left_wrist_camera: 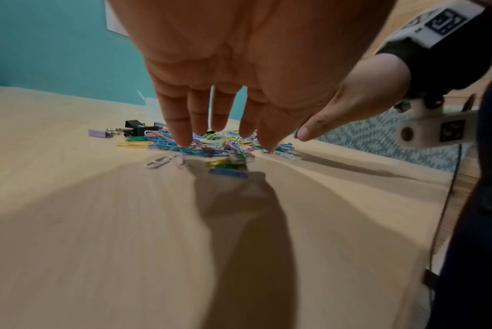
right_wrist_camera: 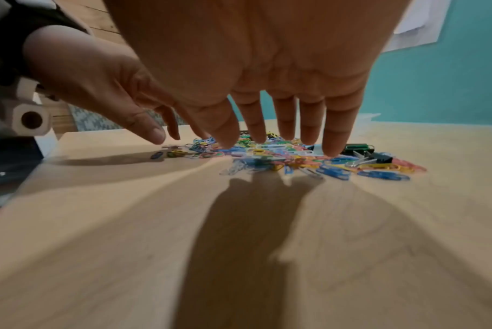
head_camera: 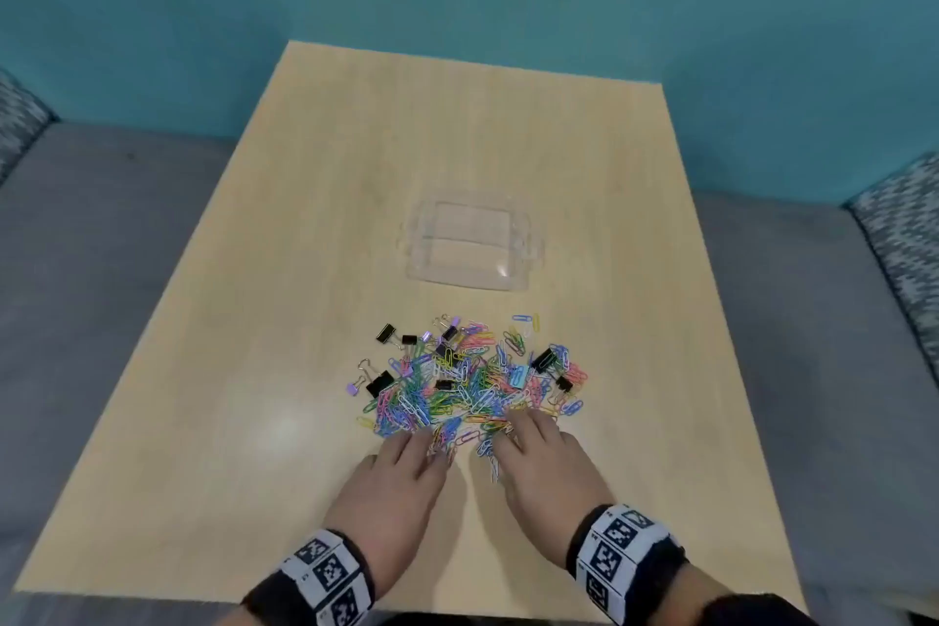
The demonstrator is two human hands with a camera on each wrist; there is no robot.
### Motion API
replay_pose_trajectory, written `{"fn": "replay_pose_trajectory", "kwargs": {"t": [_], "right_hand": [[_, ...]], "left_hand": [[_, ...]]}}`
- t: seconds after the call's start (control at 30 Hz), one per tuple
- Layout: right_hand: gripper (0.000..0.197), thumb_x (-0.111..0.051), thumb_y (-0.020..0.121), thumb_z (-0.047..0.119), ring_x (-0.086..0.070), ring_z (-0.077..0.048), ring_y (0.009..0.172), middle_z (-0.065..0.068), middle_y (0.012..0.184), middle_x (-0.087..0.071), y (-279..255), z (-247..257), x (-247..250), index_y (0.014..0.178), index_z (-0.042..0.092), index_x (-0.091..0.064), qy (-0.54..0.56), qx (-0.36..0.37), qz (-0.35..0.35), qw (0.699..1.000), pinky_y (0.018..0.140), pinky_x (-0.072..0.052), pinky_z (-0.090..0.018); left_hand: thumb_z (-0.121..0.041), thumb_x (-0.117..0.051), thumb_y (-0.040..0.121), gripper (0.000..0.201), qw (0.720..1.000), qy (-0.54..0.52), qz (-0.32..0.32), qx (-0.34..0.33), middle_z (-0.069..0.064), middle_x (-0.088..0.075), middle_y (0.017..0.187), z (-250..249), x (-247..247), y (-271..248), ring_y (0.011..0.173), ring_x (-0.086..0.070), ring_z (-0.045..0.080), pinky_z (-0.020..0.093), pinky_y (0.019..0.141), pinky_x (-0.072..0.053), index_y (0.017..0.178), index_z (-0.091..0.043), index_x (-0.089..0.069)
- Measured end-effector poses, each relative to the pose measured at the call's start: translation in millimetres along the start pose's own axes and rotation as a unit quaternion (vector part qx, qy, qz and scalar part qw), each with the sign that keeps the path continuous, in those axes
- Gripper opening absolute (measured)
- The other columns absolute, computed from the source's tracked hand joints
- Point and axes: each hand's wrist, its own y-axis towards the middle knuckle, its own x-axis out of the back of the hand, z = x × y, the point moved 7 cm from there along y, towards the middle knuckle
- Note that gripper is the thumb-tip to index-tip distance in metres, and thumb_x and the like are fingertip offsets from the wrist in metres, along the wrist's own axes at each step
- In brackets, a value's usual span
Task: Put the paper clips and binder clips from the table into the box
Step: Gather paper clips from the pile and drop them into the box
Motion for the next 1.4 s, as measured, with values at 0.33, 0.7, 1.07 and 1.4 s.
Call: {"fn": "replay_pose_trajectory", "kwargs": {"t": [0.33, 0.7, 1.07, 1.4], "right_hand": [[0.044, -0.068, 0.069, 0.011, -0.052, -0.035, 0.107, -0.012, 0.12, -0.053, 33.7, -0.7, -1.6, 0.109, 0.014, -0.052, 0.018, -0.018, 0.023, 0.999, 0.078, -0.051, -0.043], [0.064, -0.059, 0.073, 0.002, -0.043, -0.035, 0.108, -0.015, 0.125, -0.046, 53.7, -1.5, 2.4, 0.134, 0.008, -0.038, 0.017, 0.01, 0.074, 0.997, 0.085, -0.046, -0.047], [0.04, -0.049, 0.079, -0.008, -0.045, -0.032, 0.102, -0.012, 0.116, -0.044, 59.7, -7.1, 13.3, 0.115, 0.01, -0.044, 0.061, 0.027, 0.101, 0.993, 0.073, -0.042, -0.041], [0.01, -0.05, 0.093, 0.019, -0.049, -0.021, 0.077, -0.001, 0.091, -0.05, 67.8, -32.4, 21.3, 0.085, 0.015, -0.045, 0.204, -0.023, 0.128, 0.97, 0.063, -0.038, -0.033]], "left_hand": [[-0.014, -0.079, 0.041, 0.084, 0.998, 0.003, -0.001, 0.061, 0.012, -0.053, 0.115, 22.7, 12.7, 34.9, 0.104, -0.046, 0.033, 0.04, 0.064, -0.056, 0.119, -0.014, -0.05], [-0.007, -0.075, 0.034, 0.09, 0.999, 0.005, -0.009, 0.035, 0.008, -0.058, 0.108, 28.2, 17.2, 58.5, 0.089, -0.048, 0.028, 0.034, 0.06, -0.054, 0.121, -0.009, -0.053], [0.007, -0.07, 0.039, 0.048, 1.0, -0.027, 0.001, 0.015, -0.003, -0.047, 0.075, 35.3, 25.5, 66.2, 0.062, -0.044, 0.017, 0.027, 0.04, -0.037, 0.072, -0.021, -0.047], [-0.024, -0.057, 0.086, 0.004, 0.954, -0.266, 0.029, 0.137, -0.009, -0.052, 0.084, 57.3, 46.1, 70.8, 0.077, -0.052, 0.011, 0.029, 0.069, -0.042, 0.087, -0.023, -0.061]]}}
